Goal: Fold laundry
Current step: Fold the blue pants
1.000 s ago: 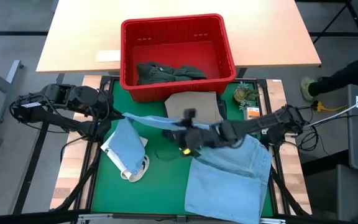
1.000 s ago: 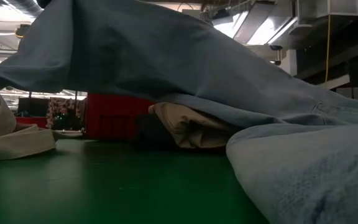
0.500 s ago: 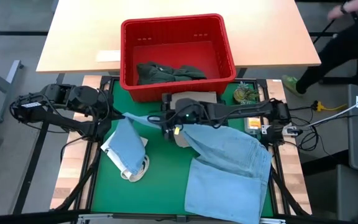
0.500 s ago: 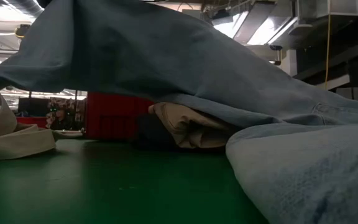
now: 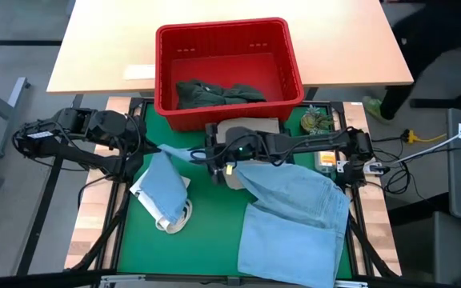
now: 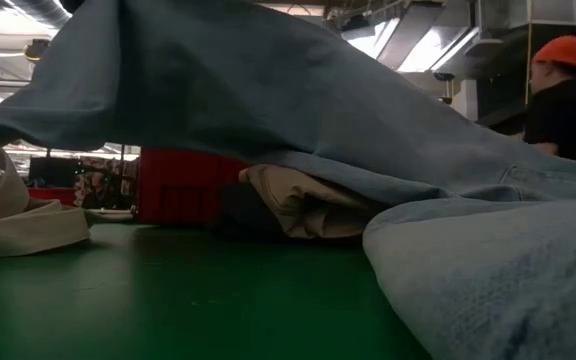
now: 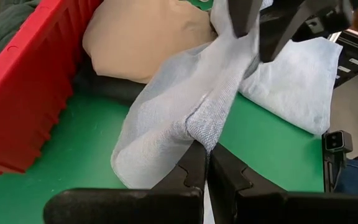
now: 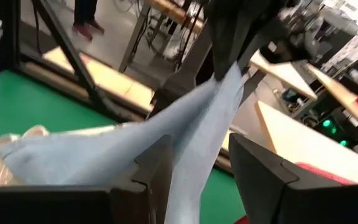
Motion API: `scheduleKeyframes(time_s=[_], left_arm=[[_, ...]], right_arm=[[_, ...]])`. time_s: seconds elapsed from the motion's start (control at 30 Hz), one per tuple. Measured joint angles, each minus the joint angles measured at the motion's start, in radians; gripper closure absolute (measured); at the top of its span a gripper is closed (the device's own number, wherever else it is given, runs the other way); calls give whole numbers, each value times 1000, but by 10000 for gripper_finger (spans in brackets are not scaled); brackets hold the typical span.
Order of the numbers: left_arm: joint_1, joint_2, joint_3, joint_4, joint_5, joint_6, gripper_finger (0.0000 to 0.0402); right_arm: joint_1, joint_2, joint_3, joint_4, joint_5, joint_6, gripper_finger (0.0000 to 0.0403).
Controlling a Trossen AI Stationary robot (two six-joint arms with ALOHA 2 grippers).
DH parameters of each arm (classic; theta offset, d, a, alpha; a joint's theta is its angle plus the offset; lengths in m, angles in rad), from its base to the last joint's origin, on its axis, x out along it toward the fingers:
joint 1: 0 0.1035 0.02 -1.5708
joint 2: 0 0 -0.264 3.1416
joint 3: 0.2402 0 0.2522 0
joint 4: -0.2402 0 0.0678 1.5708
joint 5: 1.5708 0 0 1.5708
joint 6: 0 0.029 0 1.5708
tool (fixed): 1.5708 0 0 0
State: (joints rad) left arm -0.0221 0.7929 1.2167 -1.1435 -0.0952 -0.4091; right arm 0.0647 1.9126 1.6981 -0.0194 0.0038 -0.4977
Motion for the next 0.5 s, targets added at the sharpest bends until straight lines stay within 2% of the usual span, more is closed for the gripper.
scheduleKeyframes(time_s=[0.23, 0.5], left_arm=[[0, 0, 0, 0, 0, 0, 401], [0, 0, 0, 0, 0, 1, 401]], right_arm=[[0, -3, 0, 112, -20, 0, 245], [0, 52, 1, 92, 8, 40, 245]])
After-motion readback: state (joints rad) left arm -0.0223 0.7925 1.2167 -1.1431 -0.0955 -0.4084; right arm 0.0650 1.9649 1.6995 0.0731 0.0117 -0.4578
